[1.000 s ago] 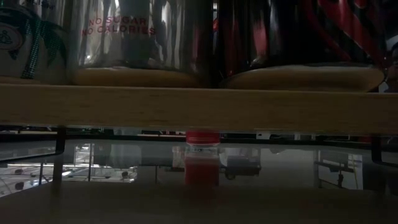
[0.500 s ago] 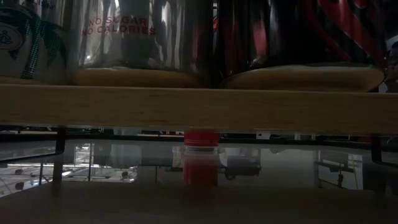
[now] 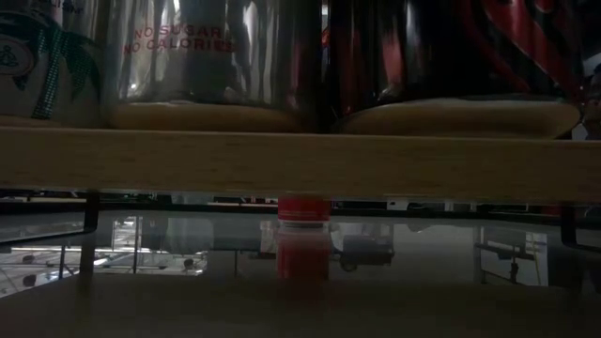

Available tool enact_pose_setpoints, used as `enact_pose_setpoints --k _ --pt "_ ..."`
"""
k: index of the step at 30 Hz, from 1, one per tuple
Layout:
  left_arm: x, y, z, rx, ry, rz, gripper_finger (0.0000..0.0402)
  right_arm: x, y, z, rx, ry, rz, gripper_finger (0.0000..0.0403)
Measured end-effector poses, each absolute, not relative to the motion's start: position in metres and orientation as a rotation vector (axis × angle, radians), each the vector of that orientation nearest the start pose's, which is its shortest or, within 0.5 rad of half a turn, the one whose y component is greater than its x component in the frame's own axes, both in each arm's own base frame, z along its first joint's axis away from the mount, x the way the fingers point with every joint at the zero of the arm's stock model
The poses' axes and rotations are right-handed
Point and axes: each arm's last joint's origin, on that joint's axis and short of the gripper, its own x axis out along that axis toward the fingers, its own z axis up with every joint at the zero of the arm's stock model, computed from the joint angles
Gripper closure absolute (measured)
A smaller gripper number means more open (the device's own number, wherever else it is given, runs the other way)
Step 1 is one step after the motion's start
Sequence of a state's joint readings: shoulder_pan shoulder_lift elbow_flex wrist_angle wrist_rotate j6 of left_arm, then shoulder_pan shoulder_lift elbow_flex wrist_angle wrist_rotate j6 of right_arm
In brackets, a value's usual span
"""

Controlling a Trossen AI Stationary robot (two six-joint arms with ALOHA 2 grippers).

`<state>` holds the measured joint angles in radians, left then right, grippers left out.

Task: Place canned beverage on shelf
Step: Put the red soda can on the shelf

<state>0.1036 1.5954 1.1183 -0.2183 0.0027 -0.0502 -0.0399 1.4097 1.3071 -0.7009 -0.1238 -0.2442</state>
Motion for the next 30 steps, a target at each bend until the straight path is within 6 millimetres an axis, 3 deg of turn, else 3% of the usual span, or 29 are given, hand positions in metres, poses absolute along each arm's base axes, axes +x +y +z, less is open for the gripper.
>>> enact_pose_setpoints --k 8,14,18,23,30 --pt "0.316 0.032 0.286 -0.087 0.618 0.100 0.0075 0.311 -0.008 0.330 -0.242 0.666 0.223 0.0054" --pt "0.285 0.029 0.311 -0.094 0.627 0.130 0.0075 0.332 -0.007 0.311 -0.332 0.647 0.348 0.0054" --pt "0.264 0.028 0.323 -0.138 0.630 0.160 0.0075 0.345 -0.016 0.296 -0.348 0.639 0.392 0.0054" --pt "0.250 0.027 0.332 -0.169 0.622 0.185 0.0075 0.359 -0.033 0.285 -0.284 0.637 0.450 0.0054" --pt "0.249 0.026 0.333 -0.169 0.619 0.186 0.0075 0.375 -0.047 0.260 -0.295 0.662 0.471 0.0054"
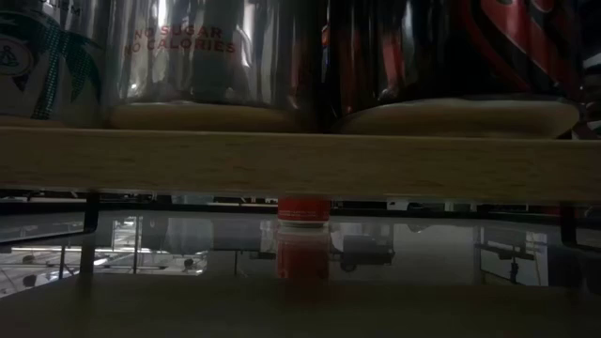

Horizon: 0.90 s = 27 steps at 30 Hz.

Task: Place canned beverage on shelf
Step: Put the red soda can on the shelf

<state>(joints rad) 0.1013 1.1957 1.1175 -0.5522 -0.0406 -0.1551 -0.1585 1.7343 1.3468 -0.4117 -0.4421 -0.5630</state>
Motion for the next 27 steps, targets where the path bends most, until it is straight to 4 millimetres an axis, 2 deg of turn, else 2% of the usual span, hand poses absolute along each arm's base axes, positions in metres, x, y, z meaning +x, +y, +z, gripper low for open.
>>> enact_pose_setpoints --k 4,10,20,27 --pt "0.249 0.027 0.332 -0.169 0.623 0.186 0.0075 0.380 -0.051 0.245 -0.280 0.707 0.473 0.0054" --pt "0.249 0.027 0.332 -0.168 0.622 0.188 0.0075 0.381 -0.051 0.242 -0.299 0.711 0.473 0.0054" --pt "0.249 0.027 0.332 -0.168 0.623 0.188 0.0075 0.390 -0.053 0.218 -0.287 0.765 0.492 0.0054" --pt "0.249 0.027 0.332 -0.168 0.623 0.188 0.0075 0.391 -0.053 0.212 -0.294 0.783 0.502 0.0054"
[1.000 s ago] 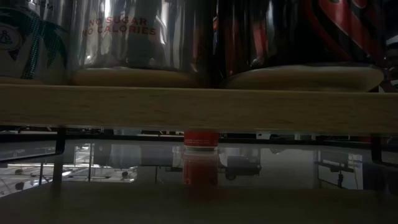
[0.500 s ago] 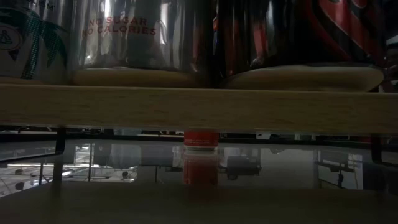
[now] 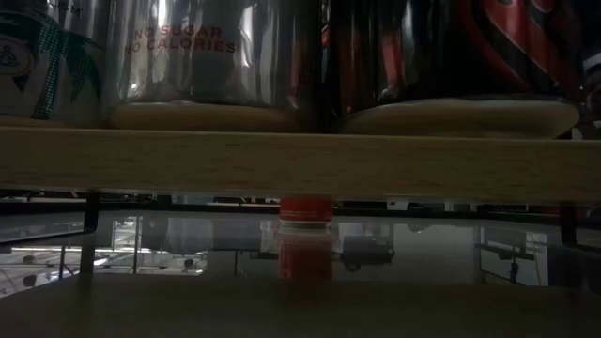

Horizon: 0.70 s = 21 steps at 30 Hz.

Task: Place canned beverage on shelf
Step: Put the red soda can on the shelf

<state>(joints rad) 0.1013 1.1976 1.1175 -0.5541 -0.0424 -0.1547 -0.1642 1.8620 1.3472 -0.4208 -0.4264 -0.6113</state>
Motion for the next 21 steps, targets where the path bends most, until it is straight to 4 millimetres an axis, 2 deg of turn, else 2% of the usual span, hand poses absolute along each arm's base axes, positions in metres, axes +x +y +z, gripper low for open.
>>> enact_pose_setpoints --k 7,17,21 --pt "0.2493 0.0266 0.3322 -0.163 0.623 0.187 0.0075 0.3920 -0.0547 0.2080 -0.322 0.823 0.439 0.0054" --pt "0.2494 0.0266 0.3323 -0.161 0.622 0.186 0.0075 0.3919 -0.0548 0.2079 -0.323 0.825 0.438 0.0054" --pt "0.2494 0.0266 0.3322 -0.161 0.623 0.186 0.0075 0.3919 -0.0547 0.2079 -0.323 0.825 0.439 0.0071"
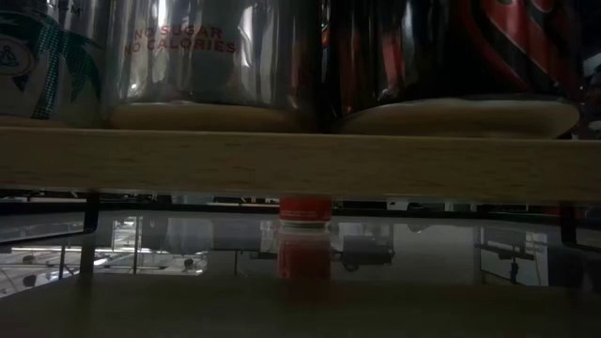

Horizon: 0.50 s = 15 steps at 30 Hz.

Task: Place canned beverage on shelf
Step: Put the red soda can on the shelf

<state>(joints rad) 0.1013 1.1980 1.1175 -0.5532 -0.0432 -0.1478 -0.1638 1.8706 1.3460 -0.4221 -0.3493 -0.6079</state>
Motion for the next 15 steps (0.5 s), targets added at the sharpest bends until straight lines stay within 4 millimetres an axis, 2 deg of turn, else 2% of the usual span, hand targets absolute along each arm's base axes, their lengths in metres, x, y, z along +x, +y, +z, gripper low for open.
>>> enact_pose_setpoints --k 6,15 --pt "0.249 0.027 0.332 -0.161 0.622 0.186 0.0075 0.391 -0.055 0.208 -0.317 0.828 0.438 0.0124" --pt "0.249 0.027 0.332 -0.161 0.623 0.186 0.0075 0.380 -0.053 0.216 -0.222 0.903 0.411 0.0121"
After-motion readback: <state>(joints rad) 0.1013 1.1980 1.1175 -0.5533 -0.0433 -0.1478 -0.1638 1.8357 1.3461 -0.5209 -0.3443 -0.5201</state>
